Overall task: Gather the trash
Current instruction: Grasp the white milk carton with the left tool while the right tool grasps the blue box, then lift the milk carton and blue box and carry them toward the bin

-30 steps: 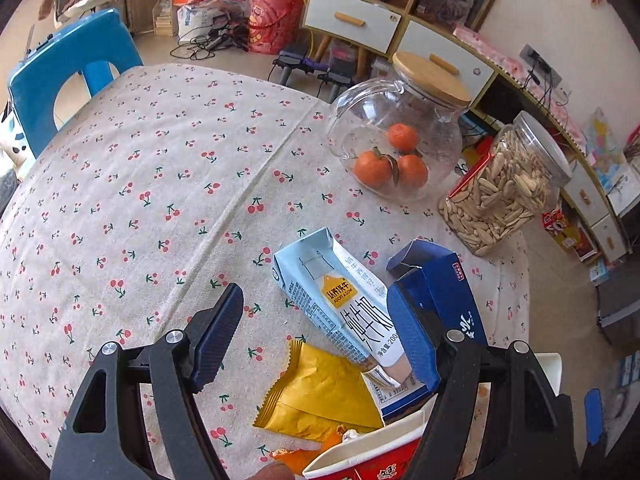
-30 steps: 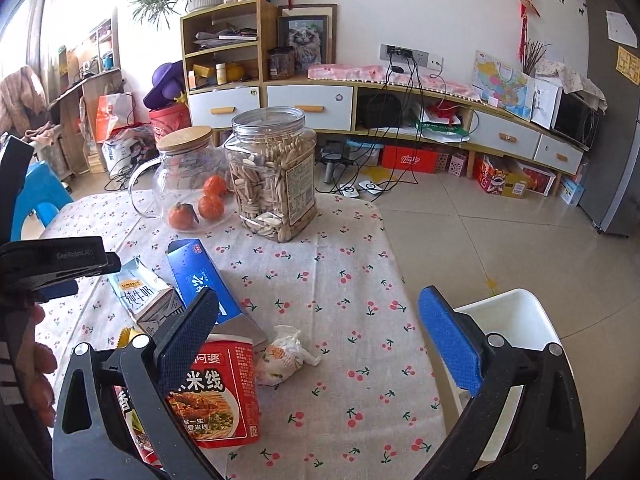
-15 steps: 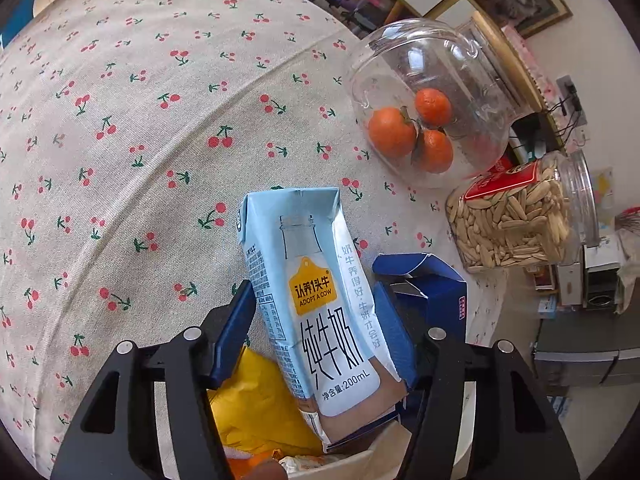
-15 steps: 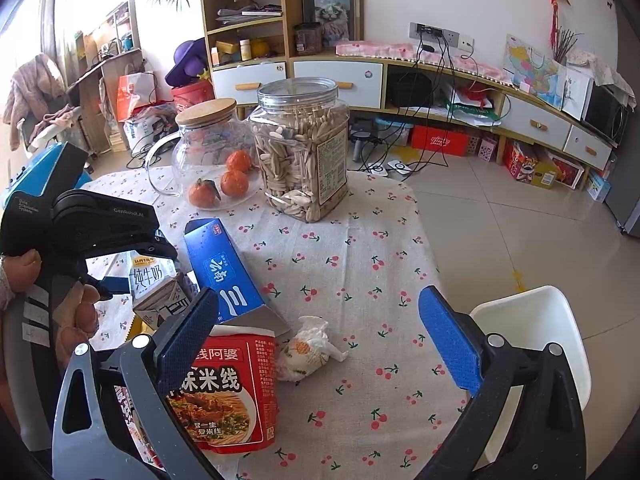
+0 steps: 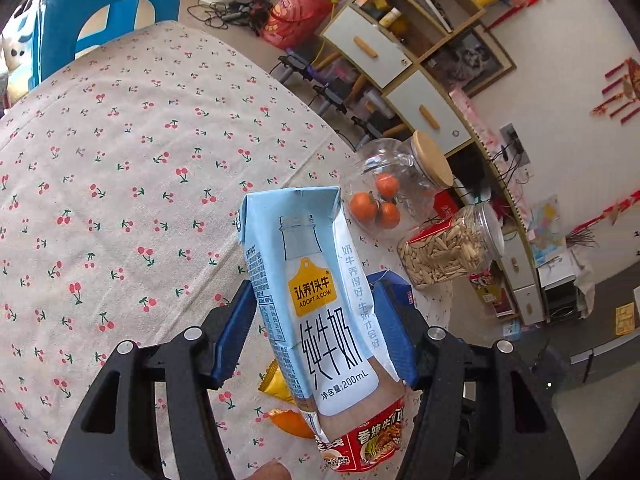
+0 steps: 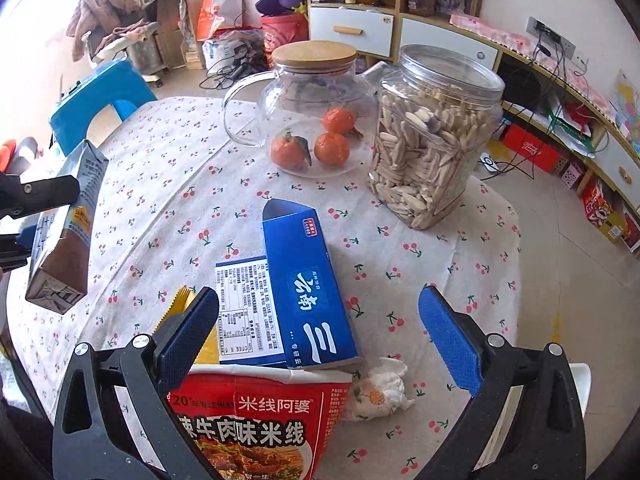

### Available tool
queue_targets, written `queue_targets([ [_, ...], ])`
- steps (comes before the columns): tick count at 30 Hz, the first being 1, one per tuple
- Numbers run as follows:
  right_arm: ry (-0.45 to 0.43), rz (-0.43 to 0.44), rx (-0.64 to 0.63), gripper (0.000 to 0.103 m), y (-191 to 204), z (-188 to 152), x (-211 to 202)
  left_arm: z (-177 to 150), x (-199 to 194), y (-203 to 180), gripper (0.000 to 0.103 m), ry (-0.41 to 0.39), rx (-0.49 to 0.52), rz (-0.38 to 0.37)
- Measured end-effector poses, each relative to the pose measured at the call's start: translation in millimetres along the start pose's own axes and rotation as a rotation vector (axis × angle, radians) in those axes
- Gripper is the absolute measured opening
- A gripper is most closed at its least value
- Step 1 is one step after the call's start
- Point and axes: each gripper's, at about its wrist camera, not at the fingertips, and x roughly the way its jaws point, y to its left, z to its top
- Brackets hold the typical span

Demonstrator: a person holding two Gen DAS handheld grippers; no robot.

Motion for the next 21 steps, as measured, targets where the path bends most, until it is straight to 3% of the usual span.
queue_targets([
  [5, 0.109, -0.010, -0.079, 0.096, 10.5, 12.5, 27.8, 1.3, -2.1, -2.3, 0.060, -0.015, 0.048, 0.010],
  [9, 0.127, -0.019, -0.074, 0.094, 13.1, 19.7, 41.3, 5.4, -1.5, 1.9, 0.060, 0.000, 0.055, -0.009],
  [11, 0.142, -0.011, -0.061, 0.088, 12.1, 21.6, 47.5, 5.2, -3.6, 1.0, 0.060, -0.012, 0.078, 0.010],
  [18, 0.181, 0.018, -0.015, 0.045, 9.5, 21.3, 62.2, 6.7, -6.0, -3.2, 0.060, -0.034, 0.117, 0.024],
  [21, 0.160, 0.031, 0.013, 0.041, 4.6, 18.8, 58.5, 8.4, -3.1, 0.2, 0.060, -0.025, 0.105, 0.023],
])
